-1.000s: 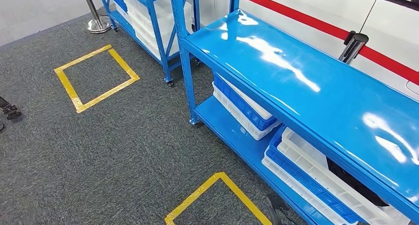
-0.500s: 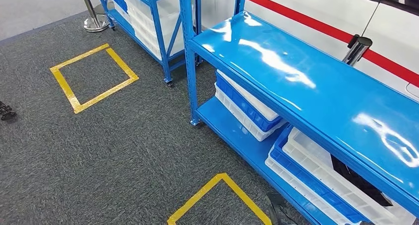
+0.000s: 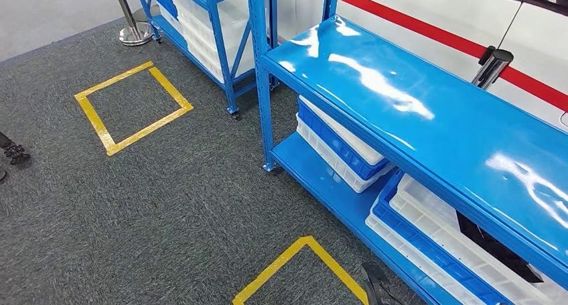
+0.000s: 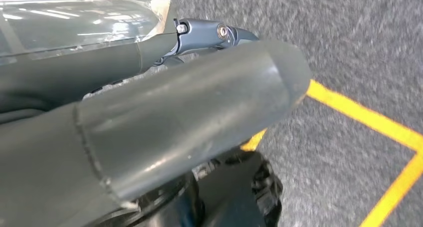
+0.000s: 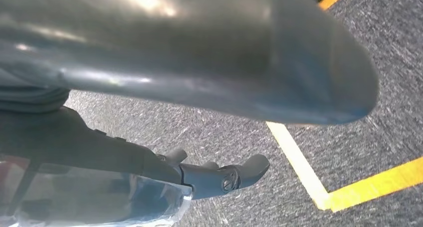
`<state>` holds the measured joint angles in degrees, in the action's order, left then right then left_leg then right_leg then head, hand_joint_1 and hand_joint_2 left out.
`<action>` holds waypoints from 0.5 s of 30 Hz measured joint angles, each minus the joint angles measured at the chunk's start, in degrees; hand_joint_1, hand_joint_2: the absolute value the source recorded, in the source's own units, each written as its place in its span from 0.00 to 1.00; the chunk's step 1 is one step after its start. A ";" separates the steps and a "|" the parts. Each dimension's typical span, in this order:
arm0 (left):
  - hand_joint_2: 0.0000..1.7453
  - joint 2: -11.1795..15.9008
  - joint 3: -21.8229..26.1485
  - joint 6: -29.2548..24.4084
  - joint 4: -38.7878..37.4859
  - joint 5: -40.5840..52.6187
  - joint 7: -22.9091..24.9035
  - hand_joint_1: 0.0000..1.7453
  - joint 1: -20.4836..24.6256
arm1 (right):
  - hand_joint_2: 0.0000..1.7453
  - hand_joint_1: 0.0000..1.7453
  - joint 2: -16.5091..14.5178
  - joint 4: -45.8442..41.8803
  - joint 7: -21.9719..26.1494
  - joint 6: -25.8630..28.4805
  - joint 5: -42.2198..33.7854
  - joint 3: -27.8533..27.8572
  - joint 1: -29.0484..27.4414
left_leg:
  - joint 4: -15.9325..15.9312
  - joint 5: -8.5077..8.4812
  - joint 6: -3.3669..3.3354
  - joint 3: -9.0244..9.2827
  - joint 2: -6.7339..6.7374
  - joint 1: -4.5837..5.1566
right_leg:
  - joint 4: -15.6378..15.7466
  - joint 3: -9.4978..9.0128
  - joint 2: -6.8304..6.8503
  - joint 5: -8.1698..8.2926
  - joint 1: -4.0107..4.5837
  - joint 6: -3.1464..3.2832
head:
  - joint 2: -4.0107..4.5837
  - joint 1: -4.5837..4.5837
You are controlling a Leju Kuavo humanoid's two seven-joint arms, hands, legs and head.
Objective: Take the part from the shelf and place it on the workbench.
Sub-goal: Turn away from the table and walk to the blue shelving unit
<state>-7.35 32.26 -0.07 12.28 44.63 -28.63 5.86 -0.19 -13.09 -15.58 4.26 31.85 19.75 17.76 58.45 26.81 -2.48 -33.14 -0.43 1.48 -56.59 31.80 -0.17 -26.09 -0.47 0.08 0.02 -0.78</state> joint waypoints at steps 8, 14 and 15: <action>0.00 0.00 0.56 -2.45 0.01 -1.76 0.84 0.00 -0.41 | 0.00 0.00 -0.88 -0.04 3.06 -0.33 1.21 -0.14 -2.11 | 8.62 2.57 3.14 -4.30 -0.32 -3.03 | 0.18 -0.47 -0.97 -0.10 -0.66 0.15 | 0.01 -0.32; 0.00 0.01 2.62 -4.96 -0.06 -3.69 0.39 0.00 -2.46 | 0.00 0.00 -5.74 0.13 14.65 4.62 2.56 -1.05 -13.02 | -1.19 0.13 1.63 1.49 -1.83 -2.68 | 0.19 -0.70 -2.18 -0.68 -0.48 -1.96 | 0.00 0.02; 0.00 0.00 2.79 -5.06 -0.06 -3.72 0.38 0.00 -2.57 | 0.00 0.00 -6.13 0.25 14.55 4.58 2.67 -1.11 -13.89 | -1.50 -0.06 1.07 1.59 -1.28 -2.54 | -0.51 -0.23 -2.00 -1.08 -0.56 -2.14 | 0.00 0.02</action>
<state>-7.34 35.05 -5.13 12.22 40.92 -28.26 3.29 -6.32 -12.84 -1.03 8.85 34.51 18.63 3.87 56.95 26.74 -1.41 -31.55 -1.72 -1.05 -57.10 31.58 -2.18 -27.17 -1.03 -2.06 0.02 -0.75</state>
